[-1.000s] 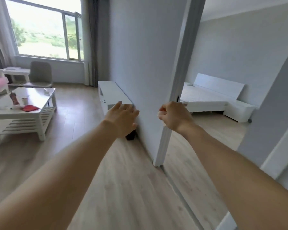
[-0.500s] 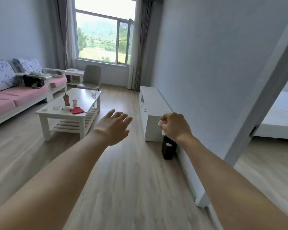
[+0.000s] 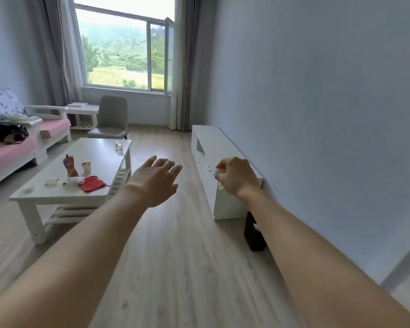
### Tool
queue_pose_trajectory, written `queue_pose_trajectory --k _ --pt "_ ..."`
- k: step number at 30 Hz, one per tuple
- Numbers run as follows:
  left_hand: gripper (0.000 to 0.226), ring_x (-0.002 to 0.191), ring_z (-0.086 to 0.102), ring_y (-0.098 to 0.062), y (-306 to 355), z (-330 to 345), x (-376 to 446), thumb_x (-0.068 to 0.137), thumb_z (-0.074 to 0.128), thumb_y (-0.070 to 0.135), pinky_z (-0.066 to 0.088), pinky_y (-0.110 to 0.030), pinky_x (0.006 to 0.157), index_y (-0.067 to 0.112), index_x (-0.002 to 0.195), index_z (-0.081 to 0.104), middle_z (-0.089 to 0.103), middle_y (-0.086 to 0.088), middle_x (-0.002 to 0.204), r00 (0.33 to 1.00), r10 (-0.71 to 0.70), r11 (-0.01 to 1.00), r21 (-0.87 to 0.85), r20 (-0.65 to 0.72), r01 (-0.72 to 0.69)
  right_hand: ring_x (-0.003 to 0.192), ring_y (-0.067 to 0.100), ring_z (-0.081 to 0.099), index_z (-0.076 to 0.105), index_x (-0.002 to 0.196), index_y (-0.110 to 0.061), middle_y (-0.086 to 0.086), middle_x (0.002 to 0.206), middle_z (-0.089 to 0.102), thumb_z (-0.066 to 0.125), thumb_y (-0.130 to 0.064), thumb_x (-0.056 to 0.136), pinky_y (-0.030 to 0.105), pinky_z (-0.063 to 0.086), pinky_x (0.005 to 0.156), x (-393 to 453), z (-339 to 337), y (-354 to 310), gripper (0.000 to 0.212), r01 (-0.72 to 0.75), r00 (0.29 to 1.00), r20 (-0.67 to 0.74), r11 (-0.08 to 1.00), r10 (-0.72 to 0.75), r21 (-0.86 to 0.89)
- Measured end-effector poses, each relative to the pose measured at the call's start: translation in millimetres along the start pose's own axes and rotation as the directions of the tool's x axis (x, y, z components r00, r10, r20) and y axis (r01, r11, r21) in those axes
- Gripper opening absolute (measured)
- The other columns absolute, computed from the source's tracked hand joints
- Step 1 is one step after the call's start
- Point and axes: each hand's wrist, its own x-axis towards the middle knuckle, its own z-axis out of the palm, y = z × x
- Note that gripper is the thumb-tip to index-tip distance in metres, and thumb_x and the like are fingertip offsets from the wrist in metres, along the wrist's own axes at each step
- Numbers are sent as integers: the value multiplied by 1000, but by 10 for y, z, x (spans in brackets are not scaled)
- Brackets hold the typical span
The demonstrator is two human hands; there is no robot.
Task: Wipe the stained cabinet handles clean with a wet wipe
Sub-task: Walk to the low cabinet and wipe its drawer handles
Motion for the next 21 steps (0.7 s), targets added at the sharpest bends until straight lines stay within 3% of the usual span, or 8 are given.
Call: queue_pose_trajectory --k 9,12,21 --pt "55 142 18 -18 -875 928 1949 102 29 42 6 -34 117 18 149 16 24 0 154 990 136 991 22 -44 -136 92 21 64 66 99 -13 2 100 70 60 -18 89 33 53 83 2026 768 143 13 -81 996 -41 996 80 -22" --pt "54 142 19 -17 -1222 1320 2699 102 29 42 7 -34 117 18 149 17 25 0 153 990 132 991 43 -50 -130 90 20 65 66 100 -12 0 99 70 60 -18 89 30 52 80 2820 1080 253 14 -65 996 -70 998 63 -18" --pt "55 142 21 -19 -2359 2006 4843 101 30 42 10 -34 117 17 149 17 27 -1 153 993 110 994 -3 -52 -110 97 23 63 66 103 -11 6 104 69 59 -19 90 37 53 86 5255 1670 303 17 -63 996 -66 997 59 -53"
